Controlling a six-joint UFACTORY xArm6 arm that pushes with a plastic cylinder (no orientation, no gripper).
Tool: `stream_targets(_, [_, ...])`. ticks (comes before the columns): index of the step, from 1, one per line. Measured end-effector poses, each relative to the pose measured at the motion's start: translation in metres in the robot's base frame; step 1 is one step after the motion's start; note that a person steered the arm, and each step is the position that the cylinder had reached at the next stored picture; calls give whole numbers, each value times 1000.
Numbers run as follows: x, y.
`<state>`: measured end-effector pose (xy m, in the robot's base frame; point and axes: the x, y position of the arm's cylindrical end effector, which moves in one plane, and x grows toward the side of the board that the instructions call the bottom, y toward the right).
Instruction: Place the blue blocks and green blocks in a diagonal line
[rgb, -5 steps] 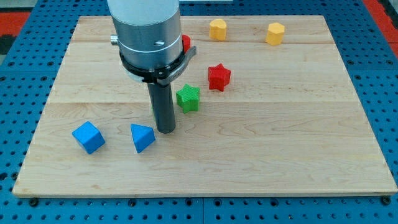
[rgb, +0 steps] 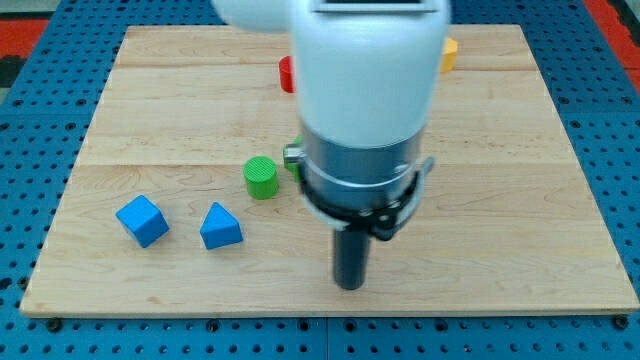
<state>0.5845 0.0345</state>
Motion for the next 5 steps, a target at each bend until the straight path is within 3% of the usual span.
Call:
stream_targets(1, [-18, 6])
stream_targets(3, [-50, 138])
stream_targets(5, [-71, 164])
